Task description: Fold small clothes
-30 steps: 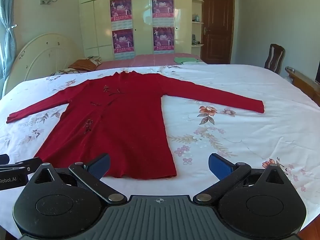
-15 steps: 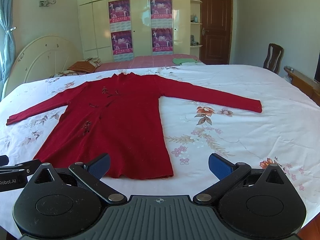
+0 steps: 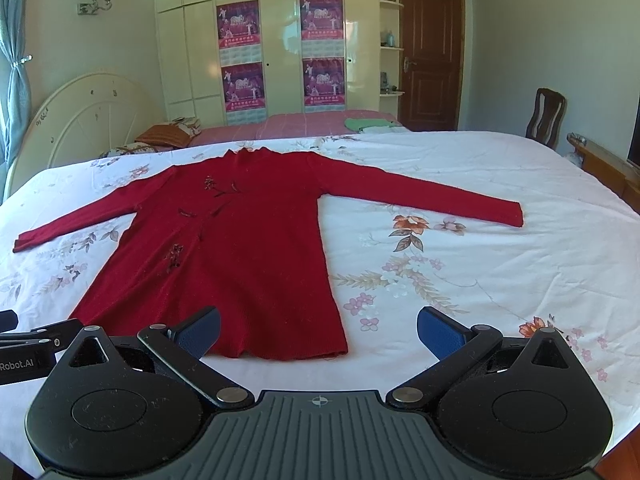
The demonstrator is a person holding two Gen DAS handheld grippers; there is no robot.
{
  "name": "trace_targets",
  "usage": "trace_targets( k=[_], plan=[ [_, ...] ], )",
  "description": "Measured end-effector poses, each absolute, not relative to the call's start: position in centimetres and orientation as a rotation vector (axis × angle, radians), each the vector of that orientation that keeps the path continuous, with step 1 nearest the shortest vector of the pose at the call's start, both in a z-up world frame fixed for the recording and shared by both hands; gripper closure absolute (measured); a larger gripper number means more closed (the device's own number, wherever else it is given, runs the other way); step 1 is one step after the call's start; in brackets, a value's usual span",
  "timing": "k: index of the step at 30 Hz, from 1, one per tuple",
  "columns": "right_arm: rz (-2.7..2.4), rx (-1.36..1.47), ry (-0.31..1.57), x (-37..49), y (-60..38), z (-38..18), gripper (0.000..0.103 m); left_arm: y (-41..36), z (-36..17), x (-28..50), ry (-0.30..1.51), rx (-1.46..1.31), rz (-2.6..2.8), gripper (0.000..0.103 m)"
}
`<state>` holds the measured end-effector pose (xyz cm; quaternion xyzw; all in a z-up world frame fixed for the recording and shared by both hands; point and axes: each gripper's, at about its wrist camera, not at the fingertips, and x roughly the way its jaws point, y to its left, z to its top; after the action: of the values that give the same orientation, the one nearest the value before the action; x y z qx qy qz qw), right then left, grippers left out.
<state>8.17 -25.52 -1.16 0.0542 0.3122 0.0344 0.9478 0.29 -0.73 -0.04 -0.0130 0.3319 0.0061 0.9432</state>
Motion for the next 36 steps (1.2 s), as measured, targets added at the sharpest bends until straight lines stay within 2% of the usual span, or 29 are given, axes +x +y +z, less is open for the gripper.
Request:
trace_targets(
  k=[36],
  plan=[
    [0.07,0.112,0.649,8.67,-25.25,-1.47,0.0,-0.86,-0.35,0.6,0.681,-0.016,0.014,0.0]
  ],
)
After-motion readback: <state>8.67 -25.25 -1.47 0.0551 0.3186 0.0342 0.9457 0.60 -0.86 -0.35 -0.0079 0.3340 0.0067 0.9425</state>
